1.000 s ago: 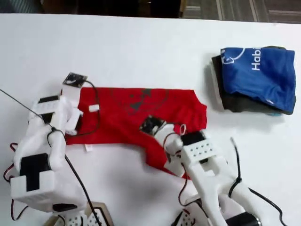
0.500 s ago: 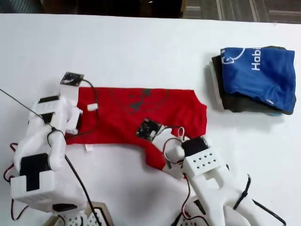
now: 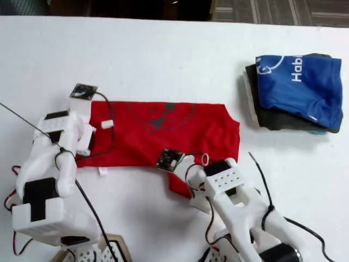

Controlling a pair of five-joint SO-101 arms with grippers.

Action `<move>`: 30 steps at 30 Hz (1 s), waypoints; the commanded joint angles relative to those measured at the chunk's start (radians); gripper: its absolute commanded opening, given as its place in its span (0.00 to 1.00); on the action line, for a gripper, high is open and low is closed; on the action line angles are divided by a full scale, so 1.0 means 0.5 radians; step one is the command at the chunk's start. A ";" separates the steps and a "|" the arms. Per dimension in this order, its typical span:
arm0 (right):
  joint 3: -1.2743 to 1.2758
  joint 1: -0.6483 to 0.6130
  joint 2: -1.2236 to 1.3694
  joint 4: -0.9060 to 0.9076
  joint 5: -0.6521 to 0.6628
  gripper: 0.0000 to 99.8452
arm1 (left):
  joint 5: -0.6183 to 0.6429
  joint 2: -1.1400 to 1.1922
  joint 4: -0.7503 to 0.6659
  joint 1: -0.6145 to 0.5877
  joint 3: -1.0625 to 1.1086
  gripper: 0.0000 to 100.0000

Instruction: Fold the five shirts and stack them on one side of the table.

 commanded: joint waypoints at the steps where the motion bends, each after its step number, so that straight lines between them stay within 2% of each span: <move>1: -0.107 0.017 0.192 -0.060 0.006 0.21 | 0.012 -0.006 -0.058 -0.018 0.008 0.03; 5: -0.221 0.041 0.302 -0.069 0.003 0.21 | 0.012 -0.006 -0.058 -0.018 0.008 0.03; 11: -0.390 0.308 0.434 -0.072 0.018 0.21 | 0.012 -0.006 -0.058 -0.018 0.008 0.03; 17: -0.405 0.330 0.493 -0.072 0.052 0.21 | 0.012 -0.006 -0.058 -0.018 0.008 0.03; 19: -0.405 0.330 0.502 -0.063 0.169 0.17 | 0.012 -0.006 -0.058 -0.018 0.008 0.03; 22: -0.399 0.330 0.502 -0.057 0.255 0.03 | 0.012 -0.006 -0.058 -0.018 0.008 0.03; 23: -0.399 0.336 0.499 -0.057 0.267 0.01 | 0.012 -0.006 -0.058 -0.018 0.008 0.03; 24: -0.399 0.345 0.493 -0.057 0.270 0.03 | 0.012 -0.006 -0.058 -0.018 0.008 0.03; 30: -0.509 0.394 0.489 -0.026 0.273 0.02 | 0.012 -0.006 -0.058 -0.018 0.008 0.03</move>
